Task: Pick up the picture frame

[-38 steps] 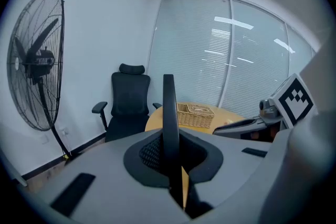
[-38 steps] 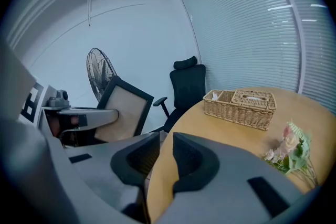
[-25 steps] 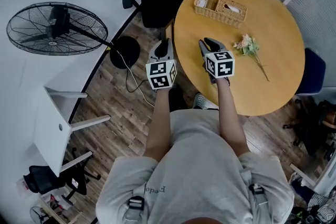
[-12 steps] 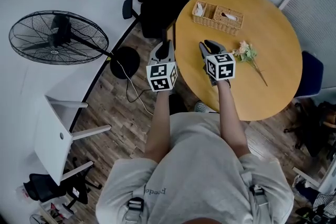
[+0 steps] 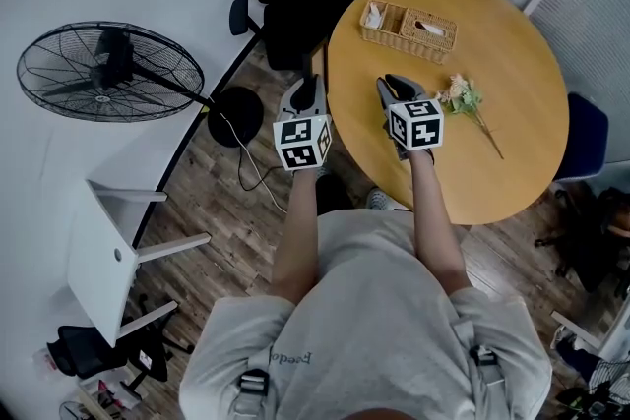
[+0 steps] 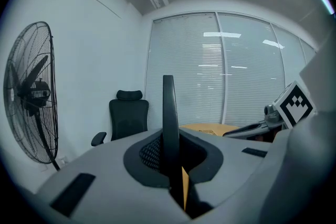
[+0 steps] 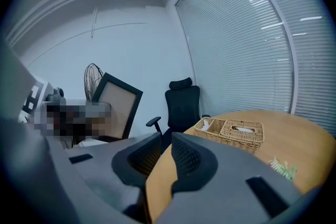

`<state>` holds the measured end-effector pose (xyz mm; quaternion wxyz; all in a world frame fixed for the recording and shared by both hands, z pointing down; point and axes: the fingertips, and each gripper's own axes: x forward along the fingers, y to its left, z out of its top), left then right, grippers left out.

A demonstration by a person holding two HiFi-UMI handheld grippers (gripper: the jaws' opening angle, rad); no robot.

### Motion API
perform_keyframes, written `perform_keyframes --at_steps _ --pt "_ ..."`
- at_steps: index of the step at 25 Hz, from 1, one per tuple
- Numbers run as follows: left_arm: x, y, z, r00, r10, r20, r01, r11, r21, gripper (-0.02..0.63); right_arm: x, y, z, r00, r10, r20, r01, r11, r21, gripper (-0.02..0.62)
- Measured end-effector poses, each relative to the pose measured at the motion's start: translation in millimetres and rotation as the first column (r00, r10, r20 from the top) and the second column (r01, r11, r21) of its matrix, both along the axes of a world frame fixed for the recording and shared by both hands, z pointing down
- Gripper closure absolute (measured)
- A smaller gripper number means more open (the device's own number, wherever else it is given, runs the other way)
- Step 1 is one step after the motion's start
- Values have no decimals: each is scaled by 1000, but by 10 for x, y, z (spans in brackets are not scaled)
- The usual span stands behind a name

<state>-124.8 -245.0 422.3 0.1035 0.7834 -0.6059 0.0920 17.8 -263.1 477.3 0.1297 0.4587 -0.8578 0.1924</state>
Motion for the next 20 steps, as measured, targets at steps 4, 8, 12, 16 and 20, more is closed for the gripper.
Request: perform_keyframes --at_steps 4,8,12,16,20 --pt "-12 19 13 1000 -2 -7 2 1000 -4 564 -13 13 -4 1000 0 -4 0 1000 8 538" --pt "-8 30 36 1000 -5 -12 4 1000 -6 565 15 22 10 1000 7 -1 -7 1000 7 552" --pt "-7 53 65 1000 -7 -17 7 1000 -11 564 30 37 12 1000 12 5 -12 1000 9 561" --pt "6 64 82 1000 -6 -16 5 1000 -14 564 44 46 15 1000 14 12 -14 1000 10 568" --pt "23 69 112 1000 -6 -14 6 1000 -17 565 58 52 45 1000 9 19 -9 1000 6 572"
